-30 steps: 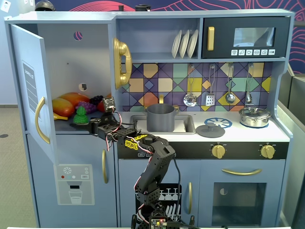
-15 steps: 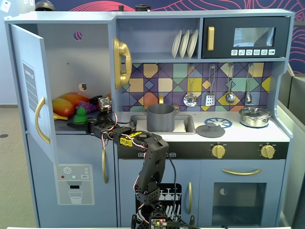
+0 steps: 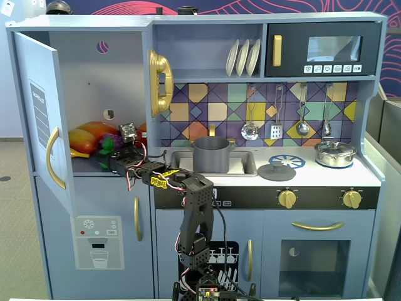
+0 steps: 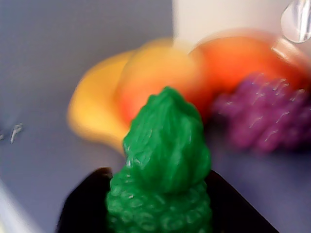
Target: Pick up the green pineapple from the left cabinet and place it in the gray recipient
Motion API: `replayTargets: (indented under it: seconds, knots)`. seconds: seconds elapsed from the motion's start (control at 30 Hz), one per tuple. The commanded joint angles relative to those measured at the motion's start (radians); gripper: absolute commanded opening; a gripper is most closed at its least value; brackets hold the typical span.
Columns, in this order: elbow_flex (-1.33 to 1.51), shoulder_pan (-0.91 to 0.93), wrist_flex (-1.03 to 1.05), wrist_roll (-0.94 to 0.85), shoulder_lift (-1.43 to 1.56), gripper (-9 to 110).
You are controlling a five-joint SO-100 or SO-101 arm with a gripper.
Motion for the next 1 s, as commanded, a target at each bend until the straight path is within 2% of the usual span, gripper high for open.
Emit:
replayTargets:
  seconds: [0.0, 0.17, 0.3, 0.4, 0.53, 0.73, 0.97]
  knots:
    - [0.017, -0.046, 0.107, -0.083, 0.215, 0]
    - [0.114, -0.146, 0.330, -0.141, 0.558, 0]
    - [0.189, -0.156, 0.477, -0.160, 0.838, 0]
    - [0.210, -0.071, 0.589, -0.150, 1.020, 0]
    - [0.161, 0.149, 0.733, -0.107, 1.146, 0]
    - [0.101, 0.529, 0.733, 0.052, 1.077, 0]
    - [-0.044, 0.781, 0.607, 0.091, 0.695, 0]
